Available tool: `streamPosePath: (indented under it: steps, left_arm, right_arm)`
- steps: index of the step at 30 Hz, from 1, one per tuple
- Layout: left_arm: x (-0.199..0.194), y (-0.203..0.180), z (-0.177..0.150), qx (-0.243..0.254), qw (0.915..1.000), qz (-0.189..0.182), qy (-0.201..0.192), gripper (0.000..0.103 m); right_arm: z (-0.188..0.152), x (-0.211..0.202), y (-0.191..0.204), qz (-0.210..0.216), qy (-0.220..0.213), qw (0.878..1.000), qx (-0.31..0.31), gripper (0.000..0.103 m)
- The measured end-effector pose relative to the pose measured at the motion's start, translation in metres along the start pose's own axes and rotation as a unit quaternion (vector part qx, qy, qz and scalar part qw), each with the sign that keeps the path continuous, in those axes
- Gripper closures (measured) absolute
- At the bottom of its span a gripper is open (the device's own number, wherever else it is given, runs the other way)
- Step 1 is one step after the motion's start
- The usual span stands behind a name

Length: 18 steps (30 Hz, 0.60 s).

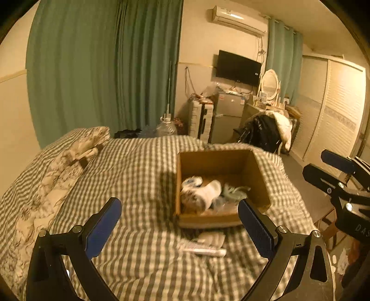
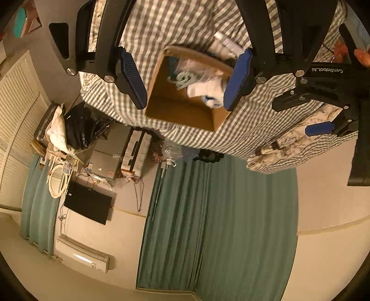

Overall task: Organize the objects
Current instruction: 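Move both tools back from the box to the remaining items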

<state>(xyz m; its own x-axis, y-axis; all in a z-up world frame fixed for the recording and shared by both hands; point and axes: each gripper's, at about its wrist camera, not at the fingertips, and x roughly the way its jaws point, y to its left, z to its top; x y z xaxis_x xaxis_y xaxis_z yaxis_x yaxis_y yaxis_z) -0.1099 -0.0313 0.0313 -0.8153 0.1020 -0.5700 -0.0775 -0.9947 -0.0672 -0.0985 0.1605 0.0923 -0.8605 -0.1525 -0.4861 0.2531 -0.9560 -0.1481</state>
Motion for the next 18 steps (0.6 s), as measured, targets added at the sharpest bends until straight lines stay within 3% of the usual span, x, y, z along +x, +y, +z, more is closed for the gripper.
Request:
streamPosePath:
  steps: [11,18]
  left_arm:
    - [0.035,0.026,-0.063,-0.016,0.9978,0.054,0.037,0.0]
    - [0.069,0.035,-0.084,-0.001,0.9931,0.08,0.086,0.0]
  right_arm:
    - [-0.056,0.046,0.028,0.019,0.033,0.999,0.008,0.035]
    - [-0.101,0.11,0.04,0.047,0.11,0.993,0.017,0.035]
